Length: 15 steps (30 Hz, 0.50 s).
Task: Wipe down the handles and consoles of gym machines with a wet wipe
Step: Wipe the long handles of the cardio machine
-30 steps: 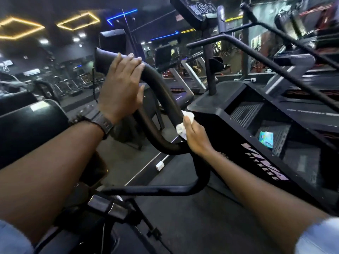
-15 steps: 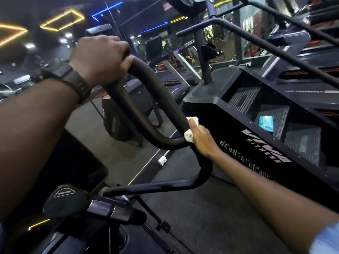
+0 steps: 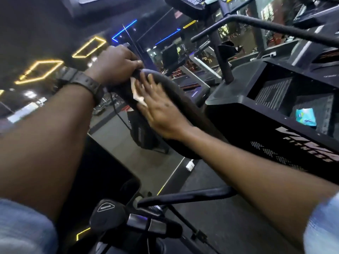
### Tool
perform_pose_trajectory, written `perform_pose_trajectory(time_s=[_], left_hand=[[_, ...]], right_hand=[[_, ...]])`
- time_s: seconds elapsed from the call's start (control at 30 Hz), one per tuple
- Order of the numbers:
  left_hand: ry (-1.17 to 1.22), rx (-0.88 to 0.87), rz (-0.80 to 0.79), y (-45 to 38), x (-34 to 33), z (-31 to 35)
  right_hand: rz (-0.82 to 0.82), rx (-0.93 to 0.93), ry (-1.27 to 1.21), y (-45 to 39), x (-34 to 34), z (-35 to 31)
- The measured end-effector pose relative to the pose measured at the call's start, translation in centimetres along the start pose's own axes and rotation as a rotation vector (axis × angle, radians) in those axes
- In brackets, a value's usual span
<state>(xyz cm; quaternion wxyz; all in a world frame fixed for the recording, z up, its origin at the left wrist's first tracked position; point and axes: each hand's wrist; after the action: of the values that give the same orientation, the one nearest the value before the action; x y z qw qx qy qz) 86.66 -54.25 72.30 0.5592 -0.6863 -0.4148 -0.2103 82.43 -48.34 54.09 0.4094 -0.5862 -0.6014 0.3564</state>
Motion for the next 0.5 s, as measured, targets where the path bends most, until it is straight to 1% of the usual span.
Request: perform_pose_trajectory(time_s=[0.07, 0.17, 0.23, 0.33, 0.37, 0.4, 0.47, 0.5], left_hand=[[0.046, 0.031, 0.019, 0.1, -0.2, 0.1], [0.059, 0.046, 0.04, 0.3, -0.3, 0.2], [0.043, 0.036, 0.058, 0.4, -0.5, 0.2], [0.023, 0.039, 0.083, 0.4, -0.8, 0.3], [0.024, 0.037, 0.089, 0.3, -0.9, 0.4], [0.028, 0.042, 0.091, 0.3, -1.0, 0.5], [0.029, 0.057, 0.094, 0.3, -1.0, 0.2], [0.031, 0.067, 0.096, 0.4, -0.9, -0.2]], right_hand=[[-0.072, -0.097, -0.168, 0.8, 0.0, -1.6], [-0.015, -0.24, -0.199, 1.7, 0.9, -3.0], [-0.012, -0.339, -0.127, 4.0, 1.8, -3.1], [-0.144, -0.503, 0.051, 8.6, 4.1, -1.6], [-0.18, -0.561, 0.048, 8.9, 4.7, -1.2], [-0.233, -0.649, -0.02, 8.2, 4.9, -0.9], [-0.311, -0.827, -0.315, 3.5, 3.3, -1.5], [-0.333, -0.853, -0.446, 0.7, 2.0, -2.2]])
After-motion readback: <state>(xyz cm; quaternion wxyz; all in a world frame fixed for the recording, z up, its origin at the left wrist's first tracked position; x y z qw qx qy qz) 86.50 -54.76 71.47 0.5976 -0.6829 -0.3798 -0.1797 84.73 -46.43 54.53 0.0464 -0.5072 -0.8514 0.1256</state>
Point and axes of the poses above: each hand's wrist, its own y-axis away from the middle knuckle, its own x-axis out of the back of the hand, z = x × y, and after that the axes turned 14 degrees about z, right-handed
